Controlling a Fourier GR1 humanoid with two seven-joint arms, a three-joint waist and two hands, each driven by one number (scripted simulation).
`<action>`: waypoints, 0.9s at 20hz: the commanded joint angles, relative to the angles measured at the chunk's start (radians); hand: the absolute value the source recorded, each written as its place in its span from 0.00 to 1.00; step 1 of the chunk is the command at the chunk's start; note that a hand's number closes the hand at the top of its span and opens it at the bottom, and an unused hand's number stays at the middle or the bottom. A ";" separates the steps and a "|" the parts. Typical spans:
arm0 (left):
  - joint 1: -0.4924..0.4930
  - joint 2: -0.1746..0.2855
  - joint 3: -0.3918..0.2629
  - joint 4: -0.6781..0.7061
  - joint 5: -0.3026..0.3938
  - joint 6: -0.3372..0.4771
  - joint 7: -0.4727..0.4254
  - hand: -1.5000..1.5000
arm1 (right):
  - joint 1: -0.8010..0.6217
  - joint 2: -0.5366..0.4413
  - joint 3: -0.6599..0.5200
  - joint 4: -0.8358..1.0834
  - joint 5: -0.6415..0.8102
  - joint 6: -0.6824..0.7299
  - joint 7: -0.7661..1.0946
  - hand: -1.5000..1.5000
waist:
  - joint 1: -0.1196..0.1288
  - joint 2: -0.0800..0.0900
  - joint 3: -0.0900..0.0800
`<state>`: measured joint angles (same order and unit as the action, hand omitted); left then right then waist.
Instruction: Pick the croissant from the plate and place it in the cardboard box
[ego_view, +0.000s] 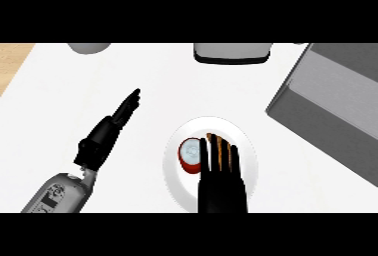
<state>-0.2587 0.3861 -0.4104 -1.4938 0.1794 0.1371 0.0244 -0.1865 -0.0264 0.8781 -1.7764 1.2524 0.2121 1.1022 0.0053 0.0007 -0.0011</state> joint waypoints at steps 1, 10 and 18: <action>0.013 -0.027 0.004 0.019 -0.012 -0.009 -0.016 0.50 | -0.061 0.025 0.012 0.100 -0.058 0.004 0.186 0.00 | 0.005 0.001 0.000; -0.023 -0.034 0.077 0.015 -0.019 -0.073 0.012 0.50 | -0.032 0.026 -0.037 0.179 -0.049 -0.071 0.121 0.00 | -0.004 -0.001 0.001; 0.046 -0.130 0.029 -0.003 -0.142 -0.028 0.006 0.50 | -0.040 0.026 -0.066 0.297 -0.008 -0.157 0.035 0.00 | -0.004 -0.001 0.001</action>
<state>-0.2414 0.3126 -0.3452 -1.5049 0.1040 0.0784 0.0489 -0.2411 -0.0143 0.8026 -1.5336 1.2256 0.1140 1.0759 0.0031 -0.0004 0.0000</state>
